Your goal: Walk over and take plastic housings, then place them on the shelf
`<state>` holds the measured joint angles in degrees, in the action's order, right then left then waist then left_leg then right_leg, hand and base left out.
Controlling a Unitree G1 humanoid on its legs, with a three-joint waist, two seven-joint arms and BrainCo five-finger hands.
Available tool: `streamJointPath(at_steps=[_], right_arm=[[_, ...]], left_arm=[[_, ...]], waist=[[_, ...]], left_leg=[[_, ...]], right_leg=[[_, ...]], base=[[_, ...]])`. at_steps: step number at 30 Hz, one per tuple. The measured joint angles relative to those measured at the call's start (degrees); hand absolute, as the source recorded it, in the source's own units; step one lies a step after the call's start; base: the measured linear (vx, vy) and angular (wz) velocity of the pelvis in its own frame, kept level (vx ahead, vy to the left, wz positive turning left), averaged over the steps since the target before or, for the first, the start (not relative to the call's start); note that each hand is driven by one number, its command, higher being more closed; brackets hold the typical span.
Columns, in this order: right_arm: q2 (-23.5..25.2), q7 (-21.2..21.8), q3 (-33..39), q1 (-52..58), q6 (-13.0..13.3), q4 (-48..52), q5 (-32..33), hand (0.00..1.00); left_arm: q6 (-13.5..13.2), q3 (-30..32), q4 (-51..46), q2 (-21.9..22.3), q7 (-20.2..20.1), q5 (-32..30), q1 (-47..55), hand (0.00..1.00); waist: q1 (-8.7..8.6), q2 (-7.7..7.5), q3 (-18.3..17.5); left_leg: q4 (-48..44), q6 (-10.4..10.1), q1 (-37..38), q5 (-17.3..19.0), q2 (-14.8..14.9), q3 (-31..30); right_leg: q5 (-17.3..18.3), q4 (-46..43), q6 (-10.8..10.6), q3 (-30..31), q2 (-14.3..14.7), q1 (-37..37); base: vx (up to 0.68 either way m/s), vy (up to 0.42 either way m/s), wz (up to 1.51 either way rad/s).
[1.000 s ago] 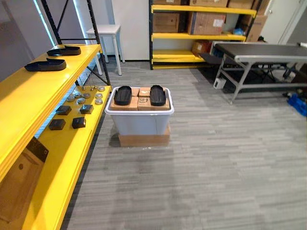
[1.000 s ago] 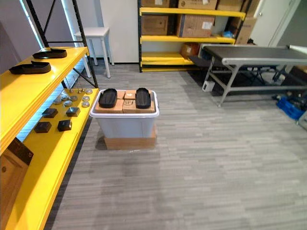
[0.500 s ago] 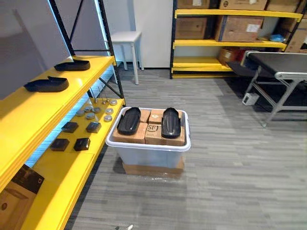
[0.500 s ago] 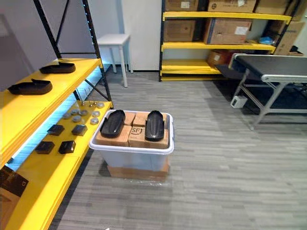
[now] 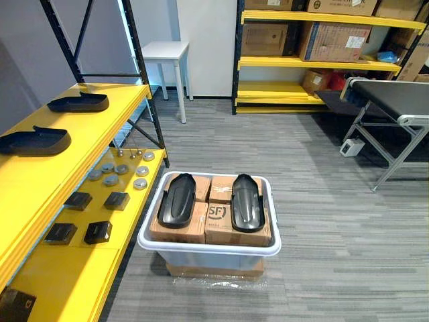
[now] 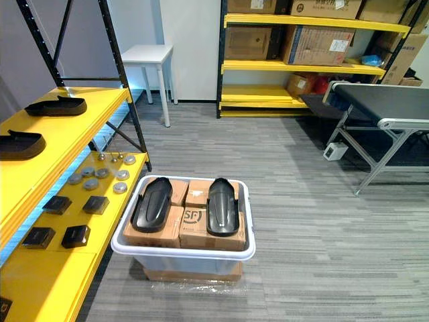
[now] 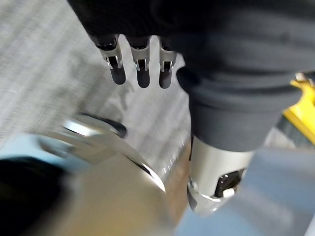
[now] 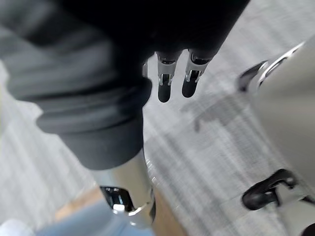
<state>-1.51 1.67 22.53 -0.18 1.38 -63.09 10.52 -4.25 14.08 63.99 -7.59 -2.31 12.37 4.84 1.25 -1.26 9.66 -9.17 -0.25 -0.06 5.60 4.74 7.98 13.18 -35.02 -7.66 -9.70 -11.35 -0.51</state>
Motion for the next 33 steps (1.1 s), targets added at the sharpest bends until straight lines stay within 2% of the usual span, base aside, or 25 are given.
streamJointPath(at_steps=[1, 3, 4, 5, 6, 8, 10, 14, 19, 21, 23, 25, 26, 28, 33], right_arm=[[-0.1, -0.3, -2.2, 0.0, 0.0, 1.7, -0.2, 0.0], [-0.1, -1.0, -4.8, 0.4, 0.0, 5.2, -0.5, 0.0], [-0.4, -1.9, -5.8, 1.1, 0.1, 7.9, -1.3, 0.0], [-0.9, -2.3, -5.7, 1.3, 0.2, 8.8, -1.9, 0.0], [-1.3, -3.2, -5.8, 1.2, 0.7, 11.8, -2.1, 0.0], [-1.3, -4.3, -7.0, 0.2, 1.2, 17.2, -2.9, 0.0], [-1.2, -6.0, -8.6, -0.3, 1.7, 25.3, -6.0, 0.0], [-1.1, -9.5, -8.5, -3.6, 2.1, 35.1, -9.1, 0.0], [-0.7, -17.6, -9.5, -16.9, 2.3, 42.2, -9.9, 0.0], [-1.3, -20.2, -9.0, -22.6, 2.4, 41.6, -10.6, 0.0], [-4.2, -22.6, -8.9, -29.3, 2.4, 38.0, -10.6, 0.0], [-9.1, -24.6, -8.7, -38.3, 2.3, 29.0, -10.3, 0.0], [-10.1, -24.9, -8.7, -40.6, 2.3, 26.4, -10.2, 0.0], [-15.1, -25.1, -9.2, -50.0, 2.2, 14.5, -7.5, 0.0], [-21.5, -23.5, -9.2, -59.2, 0.8, 0.8, -4.1, 0.0]], left_arm=[[-0.1, -0.6, -1.4, -0.3, 0.2, 0.2, -1.0, 0.0], [-1.0, -1.6, -3.5, -0.8, 0.8, 1.3, -2.2, 0.0], [-1.7, -2.0, -4.4, -1.1, 1.0, 1.7, -2.7, 0.0], [-1.8, -2.1, -4.4, -0.5, 1.2, 2.0, -2.8, 0.0], [-2.1, -2.1, -4.5, 0.2, 1.4, 2.0, -2.8, 0.0], [-2.1, -2.1, -4.7, 1.0, 2.1, 2.0, -3.0, 0.0], [-2.3, -2.4, -5.7, 2.0, 2.4, 2.1, -3.6, 0.0], [-2.5, -5.6, -6.7, 3.2, 3.2, 2.1, -5.1, 0.0], [-3.0, -9.0, -6.9, 2.3, 5.4, 2.0, -8.9, 0.0], [-3.3, -9.3, -7.4, 2.0, 5.8, 2.0, -9.5, 0.0], [-3.4, -10.8, -8.0, 1.9, 6.2, 2.1, -10.2, 0.0], [-3.5, -12.1, -8.0, 1.8, 6.8, 2.3, -11.5, 0.0], [-3.6, -12.5, -8.0, 1.8, 6.9, 2.4, -11.6, 0.0], [-4.1, -13.5, -8.1, 1.9, 6.9, 4.4, -12.5, 0.0], [-4.1, -15.6, -6.8, 2.1, 7.1, 7.3, -15.5, 0.0]], waist=[[-0.46, 0.05, 0.0], [-0.96, -0.38, -0.1], [-1.61, -1.26, 0.2], [-1.71, -0.8, 0.1], [-1.67, 0.3, 0.0], [-1.76, 1.0, 0.9], [-1.58, 0.39, 2.9], [-0.22, 0.16, 6.8], [1.29, 0.23, 13.7], [1.85, 0.41, 15.4], [2.51, 0.98, 15.9], [3.31, 1.99, 16.8], [3.39, 2.16, 16.9], [4.36, 3.05, 17.3], [5.82, 4.24, 17.9]], left_leg=[[0.9, -0.2, 0.8, -0.1, 0.3, 0.0], [1.1, -1.2, 1.1, -0.7, 0.2, -0.3], [1.0, -2.0, 1.5, -0.4, -1.0, -1.5], [1.4, -2.4, 1.7, -0.5, -0.5, -2.3], [2.1, -2.8, 1.6, -0.5, 0.5, -2.6], [3.5, -3.4, 1.5, -0.2, 1.8, -2.7], [4.7, -4.0, 1.2, -0.5, 2.6, -3.0], [4.1, -4.0, -1.1, -0.6, 2.0, -3.3], [-2.6, -3.8, -7.3, 0.2, 1.2, -5.2], [-5.3, -3.8, -9.8, 1.4, 1.4, -6.2], [-7.5, -3.4, -13.1, 2.1, 1.3, -6.9], [-9.4, -3.1, -15.9, 2.4, 0.9, -7.9], [-9.9, -3.0, -16.6, 2.4, 0.8, -8.1], [-12.6, -2.8, -19.3, 3.2, 0.9, -8.4], [-17.2, -2.5, -24.9, 3.8, 0.8, -10.3]], right_leg=[[0.5, 3.9, 0.4, -0.5, 0.7, 3.0], [-1.7, 17.5, 1.5, 1.7, 2.7, 5.6], [-10.2, 22.1, 3.6, 3.6, 3.3, 5.4], [-10.6, 22.6, 3.8, 3.1, 3.9, 4.9], [-10.7, 24.2, 4.0, 3.0, 4.9, 4.8], [-11.4, 26.3, 4.9, 3.0, 6.6, 4.8], [-12.0, 28.2, 5.2, 3.0, 7.7, 4.9], [-12.3, 28.5, 5.0, 2.8, 7.2, 6.5], [-13.6, 28.5, 5.0, 2.5, 6.0, 8.8], [-13.6, 28.3, 5.0, 2.1, 6.2, 9.8], [-13.7, 27.3, 4.9, 1.8, 6.0, 12.4], [-13.7, 26.3, 4.9, 1.4, 5.7, 14.3], [-13.7, 26.0, 4.9, 1.3, 5.6, 14.8], [-13.8, 24.9, 4.8, 1.3, 5.7, 16.6], [-13.8, 22.0, 4.8, 0.9, 5.7, 20.8]], base=[[0.23, -0.037, 0.25], [0.23, -0.097, 0.35], [0.2, -0.115, 0.36], [0.29, -0.147, 0.23], [0.32, -0.167, -0.11], [0.22, -0.13, -0.21], [0.12, -0.084, -0.07], [0.05, 0.026, 0.04], [-0.05, 0.053, 0.14], [-0.1, 0.035, 0.14], [-0.1, 0.033, 0.11], [-0.11, 0.046, 0.17], [-0.12, 0.043, 0.13], [-0.13, 0.041, 0.04], [-0.11, 0.027, 0.07]])
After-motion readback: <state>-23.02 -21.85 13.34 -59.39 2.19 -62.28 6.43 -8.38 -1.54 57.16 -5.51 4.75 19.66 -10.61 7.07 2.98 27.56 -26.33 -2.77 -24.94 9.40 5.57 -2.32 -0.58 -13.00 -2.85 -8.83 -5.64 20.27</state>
